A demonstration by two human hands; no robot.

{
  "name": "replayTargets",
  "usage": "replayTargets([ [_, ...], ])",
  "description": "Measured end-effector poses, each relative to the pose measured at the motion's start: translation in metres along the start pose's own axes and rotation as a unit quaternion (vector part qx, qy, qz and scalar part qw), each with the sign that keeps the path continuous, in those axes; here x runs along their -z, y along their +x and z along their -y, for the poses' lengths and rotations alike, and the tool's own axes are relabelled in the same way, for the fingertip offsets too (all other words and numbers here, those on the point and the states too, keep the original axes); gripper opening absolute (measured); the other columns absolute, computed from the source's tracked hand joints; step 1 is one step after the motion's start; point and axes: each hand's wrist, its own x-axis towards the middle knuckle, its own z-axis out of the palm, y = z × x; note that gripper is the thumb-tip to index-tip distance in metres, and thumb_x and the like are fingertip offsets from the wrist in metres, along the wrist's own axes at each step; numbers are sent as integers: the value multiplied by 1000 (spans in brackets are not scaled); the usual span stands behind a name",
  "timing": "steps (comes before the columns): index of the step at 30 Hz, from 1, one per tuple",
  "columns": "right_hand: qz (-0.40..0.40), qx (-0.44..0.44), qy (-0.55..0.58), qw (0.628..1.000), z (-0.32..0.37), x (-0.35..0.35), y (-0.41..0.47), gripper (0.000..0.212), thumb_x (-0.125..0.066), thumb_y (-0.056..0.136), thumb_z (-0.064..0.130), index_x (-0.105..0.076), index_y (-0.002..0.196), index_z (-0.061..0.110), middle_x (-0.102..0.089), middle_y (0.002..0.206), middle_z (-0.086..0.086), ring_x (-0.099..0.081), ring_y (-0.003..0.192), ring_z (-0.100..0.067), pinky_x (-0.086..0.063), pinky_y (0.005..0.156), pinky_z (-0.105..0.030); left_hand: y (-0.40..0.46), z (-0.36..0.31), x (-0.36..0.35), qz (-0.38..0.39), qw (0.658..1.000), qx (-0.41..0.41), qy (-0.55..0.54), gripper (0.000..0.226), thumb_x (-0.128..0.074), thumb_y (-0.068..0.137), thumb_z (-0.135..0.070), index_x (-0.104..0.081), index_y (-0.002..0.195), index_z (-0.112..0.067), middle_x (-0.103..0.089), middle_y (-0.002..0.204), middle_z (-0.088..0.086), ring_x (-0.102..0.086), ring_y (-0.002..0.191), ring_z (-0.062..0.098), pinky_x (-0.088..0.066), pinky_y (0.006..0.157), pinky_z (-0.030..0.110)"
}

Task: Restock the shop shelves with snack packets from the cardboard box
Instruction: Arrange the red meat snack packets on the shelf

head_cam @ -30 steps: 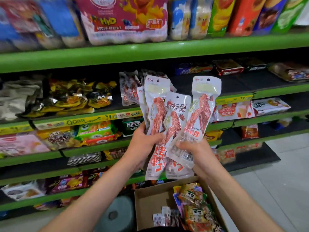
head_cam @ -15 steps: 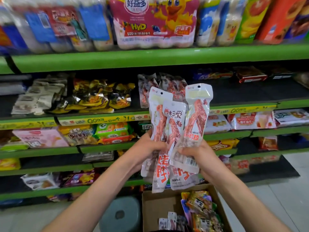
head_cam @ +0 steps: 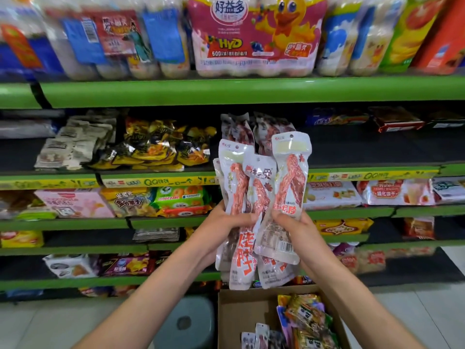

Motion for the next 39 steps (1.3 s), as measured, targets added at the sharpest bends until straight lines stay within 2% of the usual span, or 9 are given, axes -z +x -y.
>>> replayTargets([
  [4, -5, -19, 38, 999, 4, -4, 4, 17, -63, 96, 16, -75, 107, 20, -77, 106, -3, -74, 97, -19, -60, 74, -30, 1, -2, 5, -13, 999, 22, -19, 47, -79, 82, -15, -61, 123, -24, -78, 106, 2, -76, 94, 21, -61, 69, 29],
  [10, 9, -81, 106, 991, 3, -3, 3, 21, -64, 90, 10, -71, 109, 5, -76, 105, -15, -74, 95, -30, -62, 70, -37, 4, 5, 19, -13, 999, 40, 27, 40, -75, 80, 4, -67, 116, -11, -78, 105, 10, -75, 97, 28, -61, 80, 40],
  [13, 27, -81, 109, 990, 4, -4, 1, 25, -70, 79, 15, -74, 101, 6, -77, 100, -16, -75, 89, -29, -61, 69, -36, 5, 8, 20, -38, 997, 27, 56, 40, -71, 76, 14, -71, 110, -7, -78, 104, 10, -74, 101, 28, -57, 92, 45],
  [15, 31, -75, 77, 994, 3, -8, 1, 17, -68, 85, 14, -75, 99, 6, -77, 97, -14, -75, 87, -26, -61, 73, -37, 5, 11, 15, -53, 997, 12, 47, 41, -66, 74, 17, -72, 108, -6, -78, 106, 9, -73, 104, 27, -57, 91, 42],
  [18, 18, -61, 42, 997, 3, -11, 2, 16, -65, 92, 17, -73, 105, 12, -78, 99, -9, -75, 91, -25, -58, 86, -45, 4, 15, 6, -73, 997, -4, 2, 43, -57, 75, 21, -68, 108, -2, -76, 107, 15, -70, 107, 33, -55, 94, 50],
  [22, -4, -96, 161, 982, 13, -8, 4, 37, -70, 78, 27, -68, 112, 13, -78, 98, -11, -76, 85, -24, -60, 62, -35, 2, 10, -3, -75, 995, -34, -47, 42, -55, 79, 21, -66, 107, -7, -77, 103, 11, -73, 100, 27, -61, 78, 39],
  [26, 11, -116, 205, 972, 20, -8, 6, 42, -67, 78, 30, -67, 114, 9, -77, 102, -14, -76, 88, -25, -60, 60, -33, 4, 5, -11, -100, 991, -51, -79, 47, -54, 86, 16, -58, 128, -5, -73, 116, 11, -69, 110, 29, -58, 85, 41],
  [33, 81, -120, 208, 967, 20, -15, 0, 37, -63, 86, 29, -70, 116, 10, -72, 119, -18, -70, 108, -31, -62, 77, -38, 2, -1, -22, -59, 985, -46, -155, 65, -85, 73, -16, -54, 130, -14, -75, 111, 13, -74, 99, 29, -61, 74, 36],
  [39, 91, -101, 160, 978, 21, -18, -2, 24, -67, 82, 27, -79, 100, 16, -76, 108, -14, -74, 98, -27, -61, 70, -31, 1, 0, -16, -97, 985, -60, -131, 34, -77, 80, -9, -69, 113, -4, -76, 102, 17, -75, 90, 31, -61, 68, 35],
])
